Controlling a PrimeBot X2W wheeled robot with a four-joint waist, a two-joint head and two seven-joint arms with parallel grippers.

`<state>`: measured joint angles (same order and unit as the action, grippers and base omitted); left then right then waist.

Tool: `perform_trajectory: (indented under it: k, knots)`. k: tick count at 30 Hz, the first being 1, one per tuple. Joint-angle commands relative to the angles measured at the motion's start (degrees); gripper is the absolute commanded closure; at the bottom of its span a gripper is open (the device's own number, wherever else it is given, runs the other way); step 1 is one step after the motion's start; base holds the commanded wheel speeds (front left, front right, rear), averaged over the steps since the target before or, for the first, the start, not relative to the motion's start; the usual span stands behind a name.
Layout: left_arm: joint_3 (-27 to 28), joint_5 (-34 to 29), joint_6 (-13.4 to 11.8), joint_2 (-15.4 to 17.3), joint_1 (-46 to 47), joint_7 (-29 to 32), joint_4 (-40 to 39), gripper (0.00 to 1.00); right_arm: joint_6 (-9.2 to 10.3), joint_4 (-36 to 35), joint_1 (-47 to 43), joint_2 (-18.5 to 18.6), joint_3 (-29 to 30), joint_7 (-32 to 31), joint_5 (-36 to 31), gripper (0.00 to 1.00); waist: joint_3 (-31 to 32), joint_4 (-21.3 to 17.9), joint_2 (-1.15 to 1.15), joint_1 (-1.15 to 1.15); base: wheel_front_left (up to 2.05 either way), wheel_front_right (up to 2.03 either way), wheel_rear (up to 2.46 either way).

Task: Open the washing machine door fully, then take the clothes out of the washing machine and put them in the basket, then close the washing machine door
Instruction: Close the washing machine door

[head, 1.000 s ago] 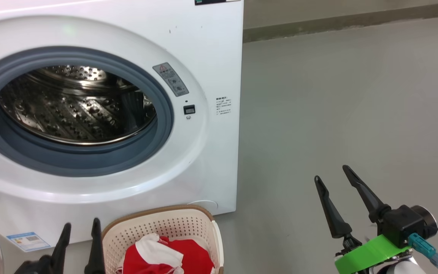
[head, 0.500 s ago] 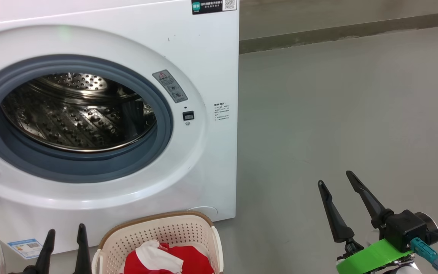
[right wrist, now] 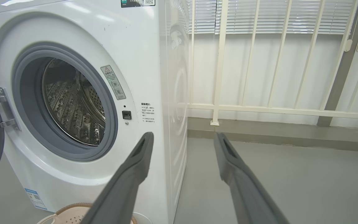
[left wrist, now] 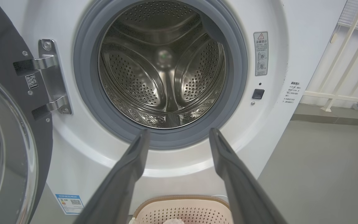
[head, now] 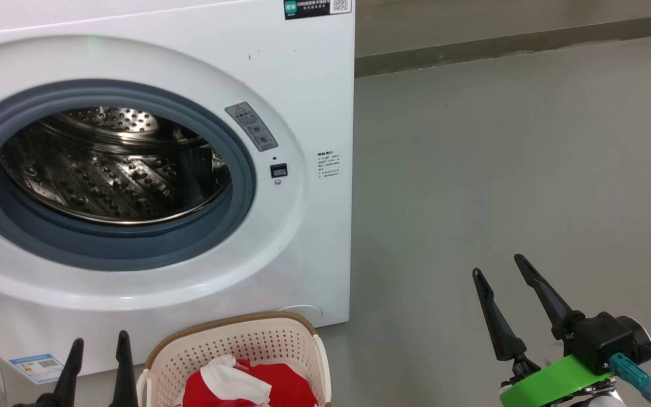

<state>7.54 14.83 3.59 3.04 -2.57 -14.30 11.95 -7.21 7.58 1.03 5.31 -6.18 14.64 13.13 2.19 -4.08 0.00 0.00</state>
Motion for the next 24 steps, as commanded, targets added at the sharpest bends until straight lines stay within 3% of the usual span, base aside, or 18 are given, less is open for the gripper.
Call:
perform_trajectory:
  k: [1,13,24]
  knots:
    - [2.32,-0.53,0.69,1.38,2.09,-0.7,-1.33,0.0,-0.28,-1.16,0.51,0.47,-0.94,0.36,-0.15,0.0,-0.07,-0.13,0.0,0.0,0.0,0.0,0.0]
    - [2.99,-2.53,1.13,1.09,2.73,-0.7,-0.78,0.0,-0.28,-1.21,0.41,0.36,-0.76,0.36,-0.41,0.0,0.0,-0.01,0.0,0.0,-0.24,0.24,0.0]
    - [3.16,-2.49,1.99,0.55,3.15,-0.7,-0.76,0.0,-0.28,-1.06,0.7,0.26,-0.99,0.36,-0.2,0.0,-0.19,0.07,0.0,0.0,-1.53,1.53,0.0]
